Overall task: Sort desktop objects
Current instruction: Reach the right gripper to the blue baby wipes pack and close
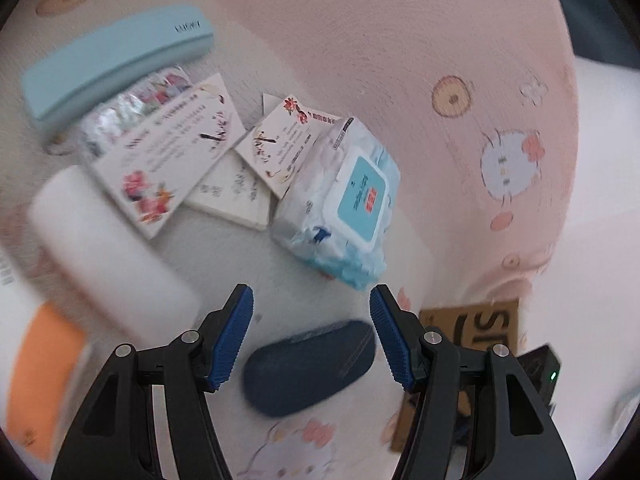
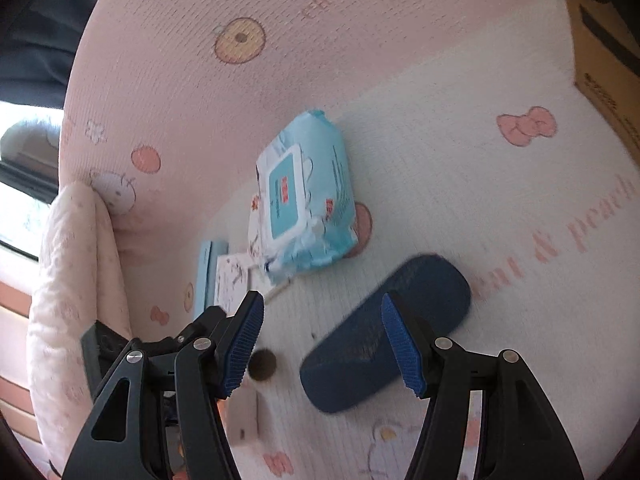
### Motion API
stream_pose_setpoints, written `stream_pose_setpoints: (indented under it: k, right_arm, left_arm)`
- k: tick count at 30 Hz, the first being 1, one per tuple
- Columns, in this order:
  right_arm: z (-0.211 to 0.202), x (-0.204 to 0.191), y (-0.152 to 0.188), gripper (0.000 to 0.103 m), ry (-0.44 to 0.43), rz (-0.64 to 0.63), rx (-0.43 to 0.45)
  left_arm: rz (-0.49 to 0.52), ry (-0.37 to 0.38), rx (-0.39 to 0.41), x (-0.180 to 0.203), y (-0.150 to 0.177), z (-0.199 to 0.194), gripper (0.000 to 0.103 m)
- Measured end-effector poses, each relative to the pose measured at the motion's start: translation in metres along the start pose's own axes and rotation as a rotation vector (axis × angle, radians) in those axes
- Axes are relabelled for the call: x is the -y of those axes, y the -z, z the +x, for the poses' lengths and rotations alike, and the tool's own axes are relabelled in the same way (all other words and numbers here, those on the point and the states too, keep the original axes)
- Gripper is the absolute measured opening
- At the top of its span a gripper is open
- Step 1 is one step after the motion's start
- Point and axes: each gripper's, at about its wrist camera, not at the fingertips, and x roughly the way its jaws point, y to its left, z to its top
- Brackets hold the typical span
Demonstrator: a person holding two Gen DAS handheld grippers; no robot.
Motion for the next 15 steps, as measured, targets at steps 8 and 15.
stream_pose_setpoints:
  k: [8, 15]
  right_arm:
    - [0.033, 0.005, -0.026, 0.059, -0.019, 0.014, -0.027]
    - [0.058, 0.017, -0.045, 0.059, -0.072, 0.086, -0.037]
  left_arm:
    - [0.002, -0.013, 0.042, 0.007, -0.023, 0.028, 0.065]
    - [-0.053, -0.041, 0.012, 0.005, -0.035, 0.052, 0.065]
